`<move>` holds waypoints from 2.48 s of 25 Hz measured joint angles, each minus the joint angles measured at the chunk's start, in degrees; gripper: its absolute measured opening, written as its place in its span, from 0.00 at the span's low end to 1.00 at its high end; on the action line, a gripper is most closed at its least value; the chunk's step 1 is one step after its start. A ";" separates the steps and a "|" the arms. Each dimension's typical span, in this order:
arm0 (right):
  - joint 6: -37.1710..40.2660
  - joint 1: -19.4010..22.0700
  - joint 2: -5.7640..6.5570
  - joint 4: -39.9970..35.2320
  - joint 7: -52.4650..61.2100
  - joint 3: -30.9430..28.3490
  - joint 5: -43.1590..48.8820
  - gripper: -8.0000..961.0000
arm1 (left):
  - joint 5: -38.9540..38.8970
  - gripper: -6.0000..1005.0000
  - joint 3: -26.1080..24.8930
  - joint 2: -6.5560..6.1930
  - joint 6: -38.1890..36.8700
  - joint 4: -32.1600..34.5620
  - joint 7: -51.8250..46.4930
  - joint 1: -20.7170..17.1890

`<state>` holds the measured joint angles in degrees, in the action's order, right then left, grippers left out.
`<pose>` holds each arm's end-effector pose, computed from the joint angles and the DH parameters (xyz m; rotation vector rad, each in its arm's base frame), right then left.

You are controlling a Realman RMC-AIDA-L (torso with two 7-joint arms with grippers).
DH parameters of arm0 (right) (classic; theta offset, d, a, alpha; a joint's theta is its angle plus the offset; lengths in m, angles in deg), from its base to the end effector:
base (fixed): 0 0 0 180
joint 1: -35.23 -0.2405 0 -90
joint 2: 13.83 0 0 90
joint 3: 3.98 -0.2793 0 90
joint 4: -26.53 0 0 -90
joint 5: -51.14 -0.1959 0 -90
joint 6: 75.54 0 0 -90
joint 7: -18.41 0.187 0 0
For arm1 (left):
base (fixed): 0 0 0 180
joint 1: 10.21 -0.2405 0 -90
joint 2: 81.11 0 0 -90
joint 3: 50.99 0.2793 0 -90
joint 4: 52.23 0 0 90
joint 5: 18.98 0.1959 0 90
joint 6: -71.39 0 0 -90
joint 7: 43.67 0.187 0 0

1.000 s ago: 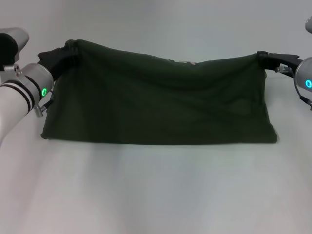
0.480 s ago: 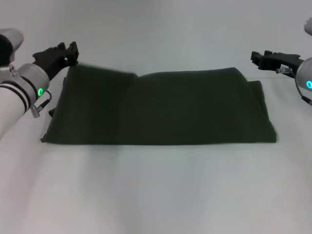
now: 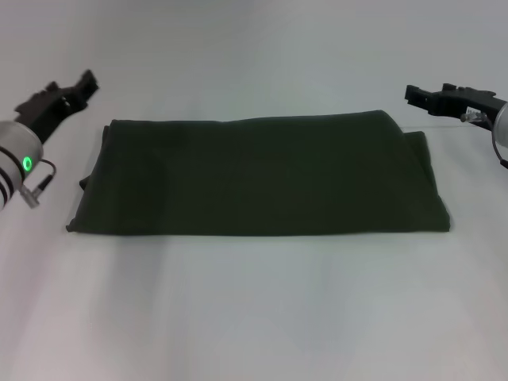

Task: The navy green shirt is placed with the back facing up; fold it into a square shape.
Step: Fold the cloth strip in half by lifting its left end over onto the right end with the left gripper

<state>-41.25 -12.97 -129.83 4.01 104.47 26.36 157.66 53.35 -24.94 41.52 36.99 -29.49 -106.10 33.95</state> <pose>0.2750 0.5190 0.0079 -1.8787 0.9545 0.5097 -0.2831 0.5020 0.0100 -1.5581 -1.0144 -0.8029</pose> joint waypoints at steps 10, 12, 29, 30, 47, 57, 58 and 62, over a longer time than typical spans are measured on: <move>27.34 8.32 0.80 -8.44 8.95 -0.03 0.55 0.78 | 8.40 0.68 14.00 1.45 -27.92 10.70 -20.16 -12.97; 31.31 9.86 0.57 -10.46 10.93 0.33 0.57 0.78 | 13.28 0.68 13.63 1.27 -33.22 11.62 -23.97 -13.68; 36.72 11.46 3.64 -11.67 20.89 9.14 5.44 0.78 | 36.68 0.68 8.19 0.69 -30.64 16.92 -59.78 -14.91; 36.45 11.56 3.65 -11.67 20.82 9.00 5.38 0.78 | 37.51 0.68 7.62 0.71 -29.75 16.92 -61.31 -15.14; 35.96 11.05 4.00 -12.14 21.17 8.23 5.20 0.78 | 51.96 0.68 1.21 -0.07 -27.62 16.97 -78.92 -15.58; 35.99 10.93 3.69 -12.22 22.02 7.04 5.16 0.78 | 53.38 0.68 1.32 -0.18 -24.50 16.38 -82.61 -15.01; 36.00 10.89 3.63 -12.22 22.02 6.88 5.15 0.78 | 53.40 0.68 1.30 -0.19 -24.28 16.36 -82.85 -15.01; 36.09 10.73 3.54 -12.22 22.04 6.45 5.12 0.78 | 53.45 0.68 1.41 -0.20 -23.61 16.23 -84.89 -14.68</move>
<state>-5.16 -2.24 -126.30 -8.20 126.51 32.81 162.78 106.79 -23.52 41.32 13.38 -13.26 -190.98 19.28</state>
